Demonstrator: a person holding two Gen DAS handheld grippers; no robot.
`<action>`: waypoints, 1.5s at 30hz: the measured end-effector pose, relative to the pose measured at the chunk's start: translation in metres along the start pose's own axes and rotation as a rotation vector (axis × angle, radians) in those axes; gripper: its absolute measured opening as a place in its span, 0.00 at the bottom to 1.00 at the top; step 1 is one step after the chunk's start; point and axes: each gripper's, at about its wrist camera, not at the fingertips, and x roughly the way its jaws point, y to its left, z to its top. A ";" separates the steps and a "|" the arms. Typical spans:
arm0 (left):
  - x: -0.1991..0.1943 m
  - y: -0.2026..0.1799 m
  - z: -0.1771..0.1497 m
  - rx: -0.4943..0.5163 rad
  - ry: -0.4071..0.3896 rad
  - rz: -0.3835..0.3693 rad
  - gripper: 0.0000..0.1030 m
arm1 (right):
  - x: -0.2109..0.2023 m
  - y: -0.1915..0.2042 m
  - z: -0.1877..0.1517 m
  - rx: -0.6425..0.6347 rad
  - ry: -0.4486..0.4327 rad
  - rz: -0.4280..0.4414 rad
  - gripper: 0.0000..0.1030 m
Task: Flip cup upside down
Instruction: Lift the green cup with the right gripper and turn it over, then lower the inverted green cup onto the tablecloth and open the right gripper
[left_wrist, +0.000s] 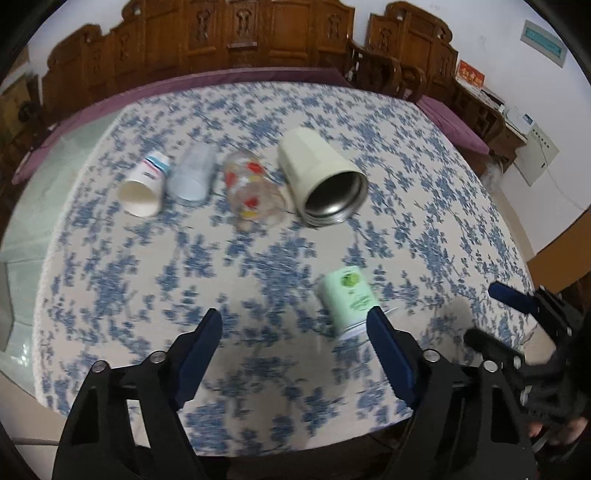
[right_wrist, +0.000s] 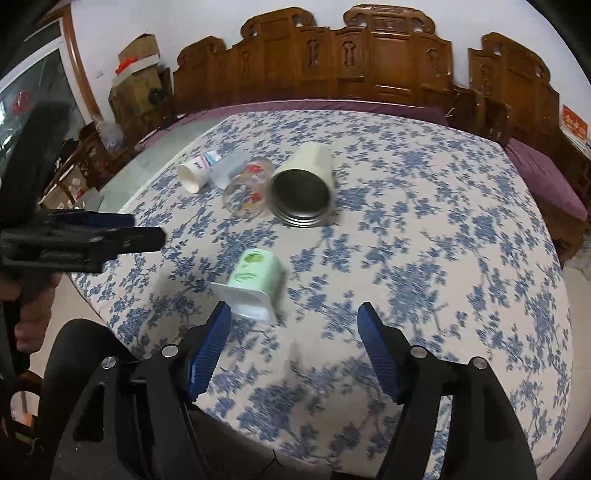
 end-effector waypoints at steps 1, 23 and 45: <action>0.004 -0.003 0.002 -0.004 0.011 -0.006 0.71 | -0.001 -0.003 -0.002 0.004 -0.001 -0.002 0.71; 0.104 -0.033 0.024 -0.132 0.255 -0.051 0.59 | -0.003 -0.033 -0.011 0.043 -0.018 -0.004 0.71; 0.090 -0.022 0.027 -0.006 0.011 -0.030 0.43 | 0.016 -0.040 -0.008 0.067 0.004 -0.038 0.71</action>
